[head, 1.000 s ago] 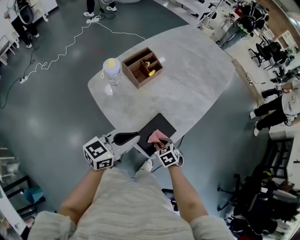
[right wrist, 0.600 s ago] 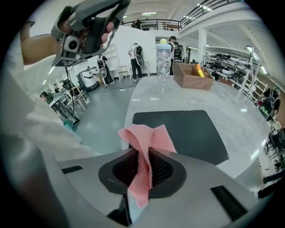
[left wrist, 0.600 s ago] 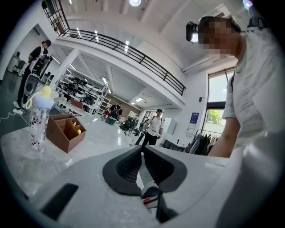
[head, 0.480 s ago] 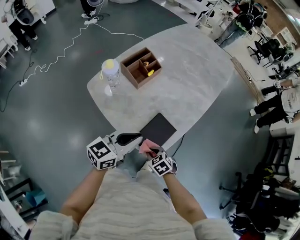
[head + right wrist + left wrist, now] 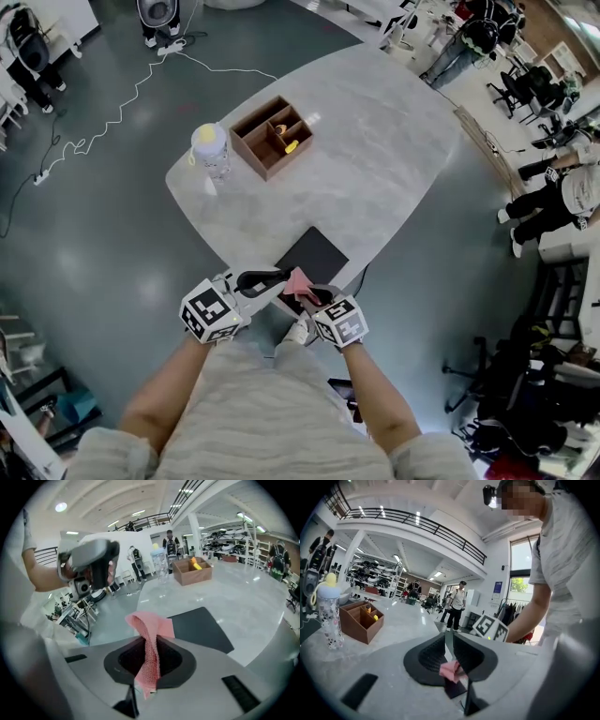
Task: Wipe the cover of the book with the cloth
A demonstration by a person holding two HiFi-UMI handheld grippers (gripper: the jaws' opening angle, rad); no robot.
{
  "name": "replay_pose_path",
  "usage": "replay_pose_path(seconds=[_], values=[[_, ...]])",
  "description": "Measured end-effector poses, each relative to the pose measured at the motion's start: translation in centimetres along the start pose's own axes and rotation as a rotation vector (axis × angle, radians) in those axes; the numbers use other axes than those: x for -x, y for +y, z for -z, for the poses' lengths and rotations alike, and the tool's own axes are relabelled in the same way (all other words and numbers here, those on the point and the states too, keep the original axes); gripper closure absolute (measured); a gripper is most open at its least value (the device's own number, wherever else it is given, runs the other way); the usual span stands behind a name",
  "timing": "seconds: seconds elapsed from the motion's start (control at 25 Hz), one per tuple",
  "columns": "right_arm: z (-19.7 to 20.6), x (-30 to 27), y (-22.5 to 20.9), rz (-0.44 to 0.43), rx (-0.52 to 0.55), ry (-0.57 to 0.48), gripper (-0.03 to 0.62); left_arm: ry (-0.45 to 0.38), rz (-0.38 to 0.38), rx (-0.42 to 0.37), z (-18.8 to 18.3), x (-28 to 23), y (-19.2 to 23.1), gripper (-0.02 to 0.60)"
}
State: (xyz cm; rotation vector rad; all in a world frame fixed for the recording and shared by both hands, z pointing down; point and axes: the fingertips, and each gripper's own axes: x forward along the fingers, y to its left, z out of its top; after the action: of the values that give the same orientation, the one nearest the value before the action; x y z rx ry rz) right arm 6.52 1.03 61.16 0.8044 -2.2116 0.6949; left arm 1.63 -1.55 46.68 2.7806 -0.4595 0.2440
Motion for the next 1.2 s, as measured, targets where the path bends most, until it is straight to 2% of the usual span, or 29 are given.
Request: replay_pose_path(seconds=[0.2,0.32,0.4,0.6,0.76,0.88,1.04,1.2], values=[[-3.1,2.5,-8.3,0.181,-0.023,-0.057,0.548,0.149,0.053,-0.099,3.2,-2.0,-0.3,0.409],[-3.8,2.2,-12.7,0.257,0.015,-0.019,0.548,0.258,0.127,-0.086,5.2,-3.2,-0.8,0.344],[-3.9,1.2,-14.9,0.277,0.040,0.033,0.548,0.328,0.161,-0.110,6.6,-3.6,-0.9,0.306],[-4.1,-1.2,-18.9,0.331,0.167,0.193,0.548,0.495,0.225,-0.171,10.5,-3.5,-1.3,0.275],[-3.3,-2.7,-20.3,0.381,0.302,0.310,0.548,0.542,0.244,-0.166,12.3,-2.9,-1.4,0.272],[-2.8,-3.6,-20.2,0.386,0.349,0.344,0.548,0.566,0.237,-0.150,13.0,-2.5,-1.2,0.271],[-1.8,-4.3,-19.6,0.362,0.391,0.372,0.548,0.618,0.222,-0.173,14.7,-1.9,-0.8,0.267],[-1.9,-4.4,-19.1,0.326,0.364,0.352,0.548,0.667,0.225,-0.219,16.8,-1.7,-0.9,0.254]])
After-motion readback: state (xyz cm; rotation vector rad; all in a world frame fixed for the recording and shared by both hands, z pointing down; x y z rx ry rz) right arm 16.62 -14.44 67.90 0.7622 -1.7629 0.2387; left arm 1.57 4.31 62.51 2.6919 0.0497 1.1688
